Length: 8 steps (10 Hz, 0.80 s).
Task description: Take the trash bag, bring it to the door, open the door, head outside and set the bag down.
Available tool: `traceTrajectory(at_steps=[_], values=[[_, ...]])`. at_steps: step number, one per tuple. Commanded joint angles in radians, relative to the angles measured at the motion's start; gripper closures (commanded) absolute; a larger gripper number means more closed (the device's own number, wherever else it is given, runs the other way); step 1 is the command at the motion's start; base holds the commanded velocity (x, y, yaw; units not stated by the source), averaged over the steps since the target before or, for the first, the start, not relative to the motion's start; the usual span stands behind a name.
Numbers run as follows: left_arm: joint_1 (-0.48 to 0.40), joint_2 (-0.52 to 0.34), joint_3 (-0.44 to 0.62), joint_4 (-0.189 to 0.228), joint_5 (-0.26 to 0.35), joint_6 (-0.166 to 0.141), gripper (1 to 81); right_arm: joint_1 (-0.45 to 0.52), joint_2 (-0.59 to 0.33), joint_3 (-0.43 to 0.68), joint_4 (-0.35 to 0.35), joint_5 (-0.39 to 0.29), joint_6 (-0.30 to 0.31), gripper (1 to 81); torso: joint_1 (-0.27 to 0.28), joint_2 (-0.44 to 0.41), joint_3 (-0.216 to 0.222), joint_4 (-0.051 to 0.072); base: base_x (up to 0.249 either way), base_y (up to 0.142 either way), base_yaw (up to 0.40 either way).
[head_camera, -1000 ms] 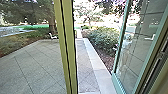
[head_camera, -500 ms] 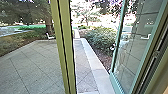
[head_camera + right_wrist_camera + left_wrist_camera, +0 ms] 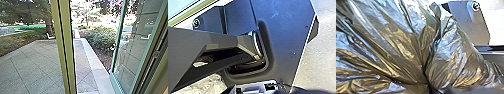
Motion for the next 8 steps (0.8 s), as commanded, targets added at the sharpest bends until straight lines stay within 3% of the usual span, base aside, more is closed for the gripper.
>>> traceTrajectory(at_steps=[1,5,8], values=[[-0.045,-0.001,0.0,0.005,0.062,0.005,81.1,0.031,0.016,0.009,-0.013,-0.038,-0.005,1.0,0.0,0.0,0.0,0.0,0.0,0.0,0.0],[-0.047,0.0,0.0,0.005,0.062,0.007,81.1,0.029,0.017,0.009,-0.011,-0.037,-0.005,1.0,0.0,0.0,0.0,0.0,0.0,0.0,0.0],[-0.047,0.0,0.0,0.005,0.062,0.007,81.1,0.028,0.017,0.009,-0.011,-0.037,-0.005,1.0,0.0,0.0,0.0,0.0,0.0,-0.088,0.0]])
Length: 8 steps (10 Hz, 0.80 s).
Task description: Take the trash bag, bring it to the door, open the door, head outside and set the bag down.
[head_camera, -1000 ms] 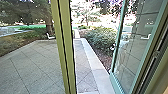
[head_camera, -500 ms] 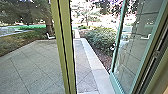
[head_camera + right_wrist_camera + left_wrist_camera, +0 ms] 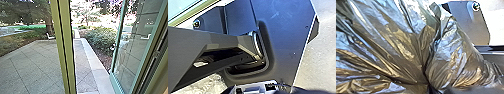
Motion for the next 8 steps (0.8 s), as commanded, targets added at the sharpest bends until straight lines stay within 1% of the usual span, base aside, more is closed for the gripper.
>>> traceTrajectory(at_steps=[1,8], values=[[-0.047,0.0,0.001,0.005,0.064,0.006,81.1,0.03,0.018,0.009,-0.012,-0.045,-0.005,1.0,0.0,0.0,0.0,0.0,0.0,-0.103,0.0],[-0.047,0.001,0.001,0.007,0.064,0.006,81.1,0.03,0.018,0.009,-0.009,-0.046,-0.005,1.0,0.0,-0.001,0.0,0.0,0.0,-0.126,0.0]])
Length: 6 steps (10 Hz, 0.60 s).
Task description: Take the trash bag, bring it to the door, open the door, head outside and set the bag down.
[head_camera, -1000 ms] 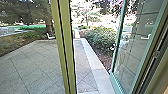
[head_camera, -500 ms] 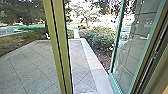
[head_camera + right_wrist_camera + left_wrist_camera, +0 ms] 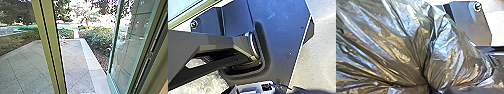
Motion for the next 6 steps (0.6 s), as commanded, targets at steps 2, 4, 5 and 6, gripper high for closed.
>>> traceTrajectory(at_steps=[2,4,5,6], values=[[-0.045,-0.002,0.006,0.006,0.069,0.007,81.1,0.032,0.024,0.015,-0.011,-0.048,-0.004,1.0,0.0,0.0,0.0,0.0,0.0,-0.136,0.0],[-0.045,-0.002,0.006,0.006,0.069,0.007,81.1,0.032,0.024,0.015,-0.011,-0.048,-0.004,1.0,0.0,0.0,0.0,0.0,0.0,-0.127,0.0],[-0.045,-0.002,0.008,0.006,0.069,0.007,81.1,0.032,0.024,0.015,-0.011,-0.048,-0.004,1.0,0.0,0.0,0.0,0.0,0.0,-0.136,0.0],[-0.045,-0.002,0.009,0.006,0.069,0.007,81.1,0.032,0.024,0.015,-0.011,-0.051,-0.004,1.0,0.0,0.0,0.0,0.0,0.0,-0.148,0.0]])
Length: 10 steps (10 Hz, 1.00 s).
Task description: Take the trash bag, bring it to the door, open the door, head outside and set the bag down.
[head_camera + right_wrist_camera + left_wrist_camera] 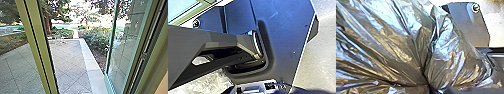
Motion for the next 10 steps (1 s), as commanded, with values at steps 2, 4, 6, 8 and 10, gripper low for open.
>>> traceTrajectory(at_steps=[2,4,6,8,10], values=[[-0.044,-0.004,0.007,0.006,0.069,0.007,81.1,0.037,0.016,0.013,-0.011,-0.051,-0.003,1.0,0.0,0.0,0.0,0.0,0.0,-0.148,0.0],[-0.044,-0.004,0.007,0.006,0.069,0.008,81.1,0.038,0.016,0.013,-0.011,-0.056,-0.003,1.0,0.0,0.0,0.0,0.0,0.0,-0.147,0.0],[-0.044,-0.002,0.007,0.006,0.069,0.007,81.1,0.038,0.016,0.012,-0.01,-0.056,-0.003,1.0,0.0,0.0,0.0,0.0,0.0,-0.146,0.0],[-0.044,-0.001,0.008,0.006,0.069,0.008,81.1,0.041,0.015,0.012,-0.01,-0.058,-0.003,1.0,0.0,0.0,0.0,0.0,0.0,-0.134,0.0],[-0.044,0.001,0.008,0.008,0.069,0.008,81.1,0.041,0.016,0.012,-0.01,-0.056,-0.001,1.0,0.0,0.0,0.0,0.0,0.0,-0.127,0.0]])
